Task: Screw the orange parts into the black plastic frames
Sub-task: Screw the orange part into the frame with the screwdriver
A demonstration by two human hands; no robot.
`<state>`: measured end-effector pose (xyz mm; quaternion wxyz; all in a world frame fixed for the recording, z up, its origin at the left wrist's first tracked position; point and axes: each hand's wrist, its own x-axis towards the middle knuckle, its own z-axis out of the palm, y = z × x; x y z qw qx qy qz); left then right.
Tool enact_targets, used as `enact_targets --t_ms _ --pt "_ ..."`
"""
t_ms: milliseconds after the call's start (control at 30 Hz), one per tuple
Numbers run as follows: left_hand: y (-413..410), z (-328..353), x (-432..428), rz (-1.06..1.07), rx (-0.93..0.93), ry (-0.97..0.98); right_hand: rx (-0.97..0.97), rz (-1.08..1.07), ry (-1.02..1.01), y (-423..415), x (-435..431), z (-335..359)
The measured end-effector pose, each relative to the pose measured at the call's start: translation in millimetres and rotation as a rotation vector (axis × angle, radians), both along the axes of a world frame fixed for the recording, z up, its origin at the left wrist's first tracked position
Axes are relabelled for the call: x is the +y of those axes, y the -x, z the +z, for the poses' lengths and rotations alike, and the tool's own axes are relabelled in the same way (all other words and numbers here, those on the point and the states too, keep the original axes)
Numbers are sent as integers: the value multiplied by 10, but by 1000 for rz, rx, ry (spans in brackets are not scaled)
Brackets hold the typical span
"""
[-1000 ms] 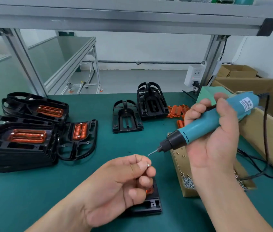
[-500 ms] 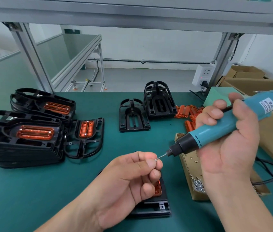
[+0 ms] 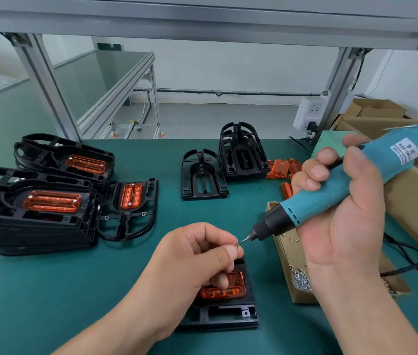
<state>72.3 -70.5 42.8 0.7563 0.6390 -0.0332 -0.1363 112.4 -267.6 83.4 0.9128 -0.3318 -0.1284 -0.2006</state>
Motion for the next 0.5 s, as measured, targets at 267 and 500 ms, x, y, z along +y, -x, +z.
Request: enact_targets --t_ms 267,500 --pt "-12 -2 7 -10 19 72 115 1 -98 -46 -12 -34" --pt "-37 4 20 -121 170 346 67 12 -94 -26 -27 -20"
